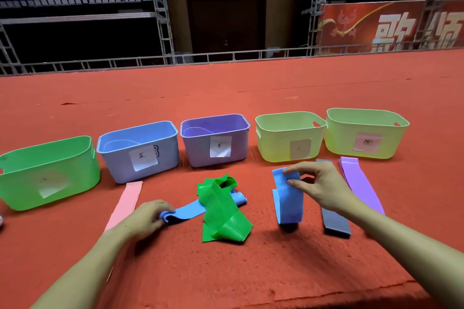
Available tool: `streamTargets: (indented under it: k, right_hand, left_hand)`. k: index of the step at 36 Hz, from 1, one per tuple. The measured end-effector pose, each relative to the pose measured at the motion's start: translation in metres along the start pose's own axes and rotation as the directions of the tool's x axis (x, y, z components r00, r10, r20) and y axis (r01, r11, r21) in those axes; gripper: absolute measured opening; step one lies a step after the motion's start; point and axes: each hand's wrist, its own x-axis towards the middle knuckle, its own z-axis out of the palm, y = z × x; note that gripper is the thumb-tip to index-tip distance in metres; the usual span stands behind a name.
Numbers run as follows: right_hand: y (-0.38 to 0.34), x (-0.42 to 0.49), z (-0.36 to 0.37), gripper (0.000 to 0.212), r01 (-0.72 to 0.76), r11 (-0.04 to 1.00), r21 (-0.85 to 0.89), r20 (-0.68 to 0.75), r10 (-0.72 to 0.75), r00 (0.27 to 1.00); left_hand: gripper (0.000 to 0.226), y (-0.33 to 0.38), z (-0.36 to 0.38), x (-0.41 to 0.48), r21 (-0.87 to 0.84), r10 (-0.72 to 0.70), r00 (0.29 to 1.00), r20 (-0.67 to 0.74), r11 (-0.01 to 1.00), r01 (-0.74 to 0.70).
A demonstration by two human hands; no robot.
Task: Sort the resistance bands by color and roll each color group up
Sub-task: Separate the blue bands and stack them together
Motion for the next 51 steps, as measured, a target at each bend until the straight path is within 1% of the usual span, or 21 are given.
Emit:
streamTargets:
  k: [4, 6, 8, 9, 12, 15, 17, 20, 24, 26, 29, 33, 35, 39, 42, 44, 48, 51]
  right_hand:
    - [0.000, 0.001, -0.001, 0.039, 0.038, 0.999, 0.031, -0.028, -0.037, 0.999]
    - [0.000, 0.001, -0.002, 0.045, 0.055, 0.996, 0.064, -0.040, -0.052, 0.998]
    - [0.001, 0.002, -0.002, 0.053, 0.064, 0.994, 0.084, -0.062, -0.059, 0.996]
    - [0.001, 0.003, -0.003, 0.053, 0.067, 0.994, 0.085, -0.067, -0.062, 0.996]
    - [0.002, 0.005, -0.003, 0.046, 0.078, 0.993, 0.083, -0.077, -0.072, 0.994]
    - [0.003, 0.009, -0.005, 0.037, 0.087, 0.993, 0.076, -0.090, -0.080, 0.993]
    - [0.003, 0.013, -0.007, 0.028, 0.088, 0.994, 0.068, -0.102, -0.081, 0.991]
    - [0.000, 0.022, -0.012, 0.025, 0.104, 0.994, 0.046, -0.127, -0.097, 0.987]
    - [-0.004, 0.040, -0.018, 0.024, 0.110, 0.992, 0.058, -0.137, -0.101, 0.985]
    - [-0.005, 0.050, -0.022, 0.022, 0.115, 0.991, 0.066, -0.141, -0.105, 0.984]
    - [-0.010, 0.067, -0.029, 0.022, 0.134, 0.989, 0.064, -0.167, -0.122, 0.978]
    - [-0.018, 0.088, -0.035, 0.019, 0.189, 0.981, 0.043, -0.194, -0.178, 0.965]
    - [-0.021, 0.096, -0.039, 0.022, 0.211, 0.977, 0.033, -0.213, -0.200, 0.956]
    - [-0.024, 0.105, -0.044, 0.030, 0.211, 0.977, 0.020, -0.212, -0.202, 0.956]
    - [-0.027, 0.107, -0.047, 0.040, 0.210, 0.978, 0.005, -0.224, -0.203, 0.953]
    - [-0.032, 0.107, -0.049, 0.044, 0.218, 0.976, 0.013, -0.232, -0.210, 0.950]
    - [-0.046, 0.104, -0.050, 0.045, 0.208, 0.974, 0.088, -0.245, -0.181, 0.953]
    - [-0.061, 0.102, -0.052, 0.043, 0.215, 0.965, 0.149, -0.257, -0.172, 0.951]
  left_hand:
    - [0.037, 0.015, -0.001, -0.002, -0.159, -0.062, 0.988, -0.140, 0.986, 0.039]
    - [0.036, 0.022, -0.002, 0.000, -0.237, -0.115, 0.969, -0.217, 0.970, 0.062]
    - [0.033, 0.033, -0.005, 0.004, -0.279, -0.159, 0.946, -0.284, 0.957, 0.077]
    - [0.032, 0.037, -0.007, 0.007, -0.289, -0.176, 0.936, -0.306, 0.954, 0.085]
    - [0.031, 0.053, -0.012, 0.016, -0.257, -0.169, 0.930, -0.327, 0.963, 0.084]
    - [0.031, 0.069, -0.021, 0.024, -0.260, -0.132, 0.925, -0.356, 0.965, 0.037]
    - [0.028, 0.075, -0.028, 0.030, -0.293, -0.120, 0.915, -0.386, 0.956, 0.002]
    - [0.024, 0.082, -0.042, 0.042, -0.396, -0.133, 0.892, -0.432, 0.916, -0.055]
    - [0.021, 0.101, -0.070, 0.061, -0.566, -0.241, 0.810, -0.534, 0.814, -0.131]
    - [0.020, 0.109, -0.091, 0.071, -0.575, -0.266, 0.764, -0.588, 0.802, -0.164]
    - [0.028, 0.114, -0.124, 0.091, -0.598, -0.297, 0.710, -0.639, 0.772, -0.215]
    - [0.023, 0.124, -0.169, 0.114, -0.610, -0.353, 0.623, -0.698, 0.749, -0.260]
    - [0.021, 0.131, -0.189, 0.121, -0.589, -0.338, 0.604, -0.722, 0.758, -0.280]
    - [0.011, 0.149, -0.209, 0.126, -0.510, -0.236, 0.623, -0.746, 0.804, -0.307]
    - [0.011, 0.165, -0.209, 0.122, -0.423, -0.127, 0.648, -0.751, 0.846, -0.324]
    - [0.012, 0.176, -0.205, 0.119, -0.407, -0.084, 0.676, -0.732, 0.850, -0.335]
    - [0.014, 0.196, -0.194, 0.112, -0.462, -0.069, 0.716, -0.694, 0.806, -0.370]
    - [0.014, 0.214, -0.183, 0.104, -0.569, -0.086, 0.755, -0.650, 0.715, -0.408]
